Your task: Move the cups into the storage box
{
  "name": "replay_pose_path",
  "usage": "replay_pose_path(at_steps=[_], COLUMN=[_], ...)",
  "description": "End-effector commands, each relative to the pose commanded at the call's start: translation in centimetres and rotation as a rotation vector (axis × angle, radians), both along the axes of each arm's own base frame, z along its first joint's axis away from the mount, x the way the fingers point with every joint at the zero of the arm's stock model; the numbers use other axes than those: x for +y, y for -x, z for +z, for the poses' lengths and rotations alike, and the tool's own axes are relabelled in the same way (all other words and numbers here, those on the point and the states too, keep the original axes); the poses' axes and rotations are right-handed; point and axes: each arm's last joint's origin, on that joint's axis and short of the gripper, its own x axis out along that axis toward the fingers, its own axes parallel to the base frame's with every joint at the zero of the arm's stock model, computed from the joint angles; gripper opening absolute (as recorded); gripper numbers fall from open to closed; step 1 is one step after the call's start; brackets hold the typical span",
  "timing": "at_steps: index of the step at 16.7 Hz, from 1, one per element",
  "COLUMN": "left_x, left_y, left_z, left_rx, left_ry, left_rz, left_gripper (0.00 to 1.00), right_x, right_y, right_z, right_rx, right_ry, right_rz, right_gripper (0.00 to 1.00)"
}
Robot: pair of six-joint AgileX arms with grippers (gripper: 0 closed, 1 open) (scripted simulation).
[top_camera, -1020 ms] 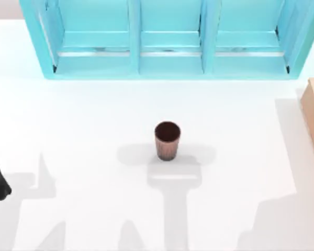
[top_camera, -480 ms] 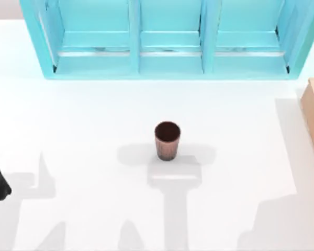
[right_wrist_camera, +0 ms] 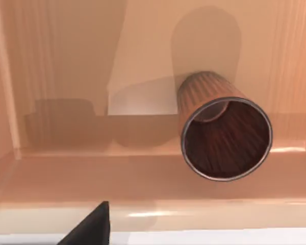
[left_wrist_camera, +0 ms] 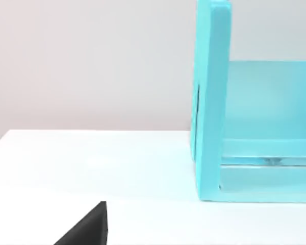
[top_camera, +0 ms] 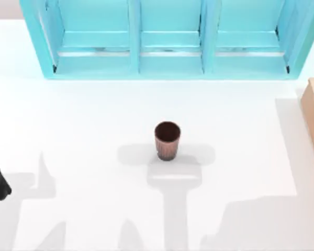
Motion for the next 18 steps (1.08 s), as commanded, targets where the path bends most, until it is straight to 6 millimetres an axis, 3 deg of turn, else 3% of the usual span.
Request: replay_pose_path(at_steps=[5,12,15,18], left_x=[0.0,0.0,0.0,0.0], left_y=[0.0,0.0,0.0,0.0], left_z=[0.0,0.0,0.0,0.0], left_rx=[0.0,0.0,0.0,0.0], left_ry=[0.0,0.0,0.0,0.0], left_rz=[0.0,0.0,0.0,0.0], left_gripper=[1.0,1.0,1.0,1.0], right_x=[0.2,0.5,1.9,5.7], right_y=[0.5,0.1,-2.9,-8.1], right_z=[4.6,4.9,5.2,5.3], right_rx=[-0.007,-0.006,0.01,0.012], right_ry=[0.003,0.005,0.014,0.028], right_rz=[0.0,0.002,0.003,0.003], right_gripper=[1.0,1.0,1.0,1.0])
